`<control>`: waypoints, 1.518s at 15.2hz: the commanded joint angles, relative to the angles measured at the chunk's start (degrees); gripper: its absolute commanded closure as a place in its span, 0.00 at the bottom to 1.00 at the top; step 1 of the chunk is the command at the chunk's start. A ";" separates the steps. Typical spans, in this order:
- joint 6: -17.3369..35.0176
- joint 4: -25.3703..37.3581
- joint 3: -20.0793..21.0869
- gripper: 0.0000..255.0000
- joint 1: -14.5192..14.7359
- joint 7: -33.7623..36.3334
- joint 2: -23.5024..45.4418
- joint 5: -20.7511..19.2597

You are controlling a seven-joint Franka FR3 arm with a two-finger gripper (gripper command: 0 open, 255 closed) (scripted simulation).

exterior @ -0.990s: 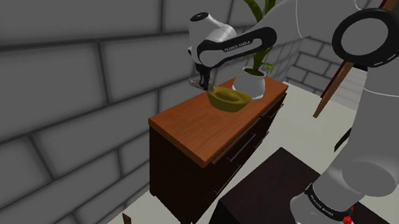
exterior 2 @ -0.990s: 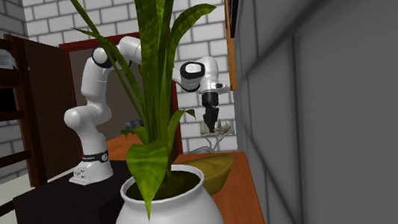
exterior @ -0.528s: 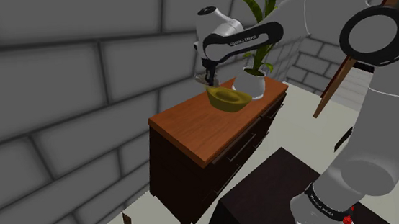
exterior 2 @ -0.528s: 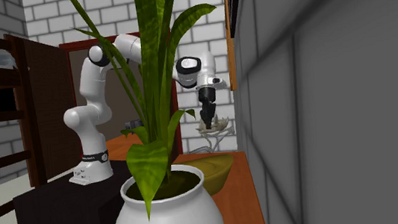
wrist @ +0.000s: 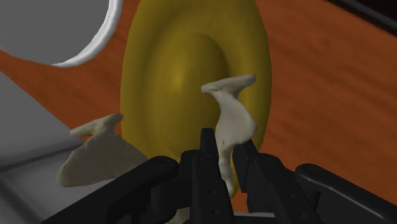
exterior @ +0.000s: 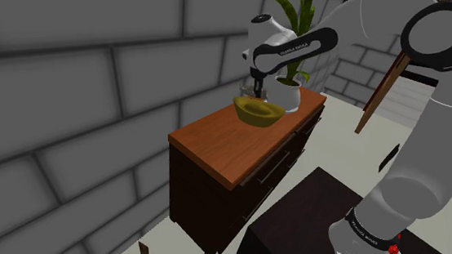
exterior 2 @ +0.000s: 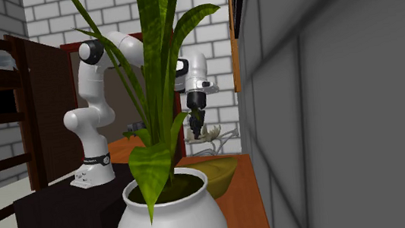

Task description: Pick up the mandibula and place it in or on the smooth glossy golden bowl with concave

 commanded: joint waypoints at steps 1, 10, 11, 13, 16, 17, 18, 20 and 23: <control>1.26 -0.90 -1.08 1.00 -1.65 -2.55 -0.74 0.11; 7.53 -4.54 -3.14 1.00 -4.27 -4.30 0.60 -1.13; 8.14 -4.79 -3.20 1.00 -4.28 -3.97 1.00 -1.35; 9.35 -5.27 -3.31 1.00 -4.27 -3.30 1.83 -1.82; 10.76 -5.76 -3.47 1.00 -4.26 -2.49 2.87 -2.40; 10.76 -5.77 -3.47 1.00 -4.26 -2.49 2.87 -2.40; 10.76 -5.76 -3.47 1.00 -4.26 -2.49 2.87 -2.40; 10.76 -5.76 -3.47 1.00 -4.26 -2.49 2.87 -2.40; 10.76 -5.76 -3.47 1.00 -4.26 -2.49 2.87 -2.40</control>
